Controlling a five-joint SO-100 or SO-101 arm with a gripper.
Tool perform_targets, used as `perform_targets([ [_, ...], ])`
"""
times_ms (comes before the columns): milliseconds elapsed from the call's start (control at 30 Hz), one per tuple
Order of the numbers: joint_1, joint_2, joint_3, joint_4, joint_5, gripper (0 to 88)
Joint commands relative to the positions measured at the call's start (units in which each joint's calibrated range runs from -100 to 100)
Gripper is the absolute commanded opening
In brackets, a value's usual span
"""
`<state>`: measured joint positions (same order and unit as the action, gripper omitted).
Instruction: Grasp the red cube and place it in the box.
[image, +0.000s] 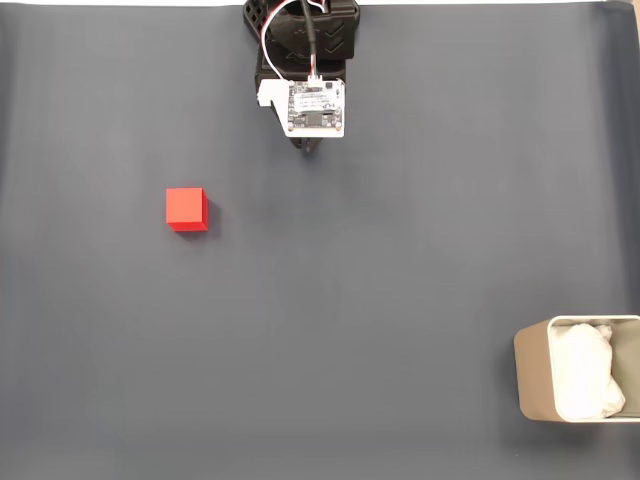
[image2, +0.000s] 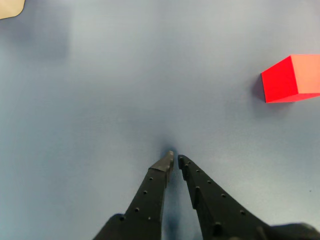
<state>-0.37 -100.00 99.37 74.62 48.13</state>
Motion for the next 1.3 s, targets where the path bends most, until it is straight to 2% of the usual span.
perform_targets([
  [0, 1.22, 0.52, 0.54, 1.12, 1.32, 0.0],
  [1267, 1.22, 0.09, 0.54, 1.28, 1.27, 0.0],
])
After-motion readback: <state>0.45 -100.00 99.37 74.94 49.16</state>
